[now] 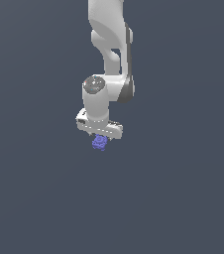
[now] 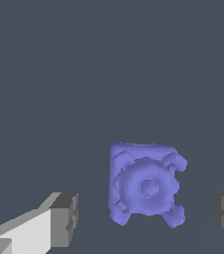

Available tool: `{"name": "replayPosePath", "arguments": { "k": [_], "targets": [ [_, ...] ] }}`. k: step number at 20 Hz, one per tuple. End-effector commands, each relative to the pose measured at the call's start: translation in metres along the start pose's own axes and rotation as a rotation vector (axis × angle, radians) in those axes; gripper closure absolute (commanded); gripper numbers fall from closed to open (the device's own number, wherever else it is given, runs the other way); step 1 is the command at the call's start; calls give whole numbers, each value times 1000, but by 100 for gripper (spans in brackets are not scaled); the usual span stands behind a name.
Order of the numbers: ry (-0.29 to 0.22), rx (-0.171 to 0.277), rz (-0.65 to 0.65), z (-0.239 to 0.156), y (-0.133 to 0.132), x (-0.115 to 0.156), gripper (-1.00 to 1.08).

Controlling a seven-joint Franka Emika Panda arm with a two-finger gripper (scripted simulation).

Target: Pick up the object and move it to a goal position.

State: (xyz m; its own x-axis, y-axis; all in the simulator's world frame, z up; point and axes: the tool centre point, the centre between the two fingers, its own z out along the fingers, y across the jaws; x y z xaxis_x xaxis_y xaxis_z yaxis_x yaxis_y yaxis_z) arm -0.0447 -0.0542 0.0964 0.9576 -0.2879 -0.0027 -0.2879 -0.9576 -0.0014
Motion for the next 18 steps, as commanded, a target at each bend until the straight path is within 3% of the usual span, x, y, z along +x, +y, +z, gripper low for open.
{"name": "replayPosePath", "arguments": {
  "k": [1,9,18],
  "targets": [
    [2,-1,27,4,7,-3,-92],
    [2,-1,32,11,9,-4,-92],
    [3,-2,36,49,10,-5,-92]
  ]
}}
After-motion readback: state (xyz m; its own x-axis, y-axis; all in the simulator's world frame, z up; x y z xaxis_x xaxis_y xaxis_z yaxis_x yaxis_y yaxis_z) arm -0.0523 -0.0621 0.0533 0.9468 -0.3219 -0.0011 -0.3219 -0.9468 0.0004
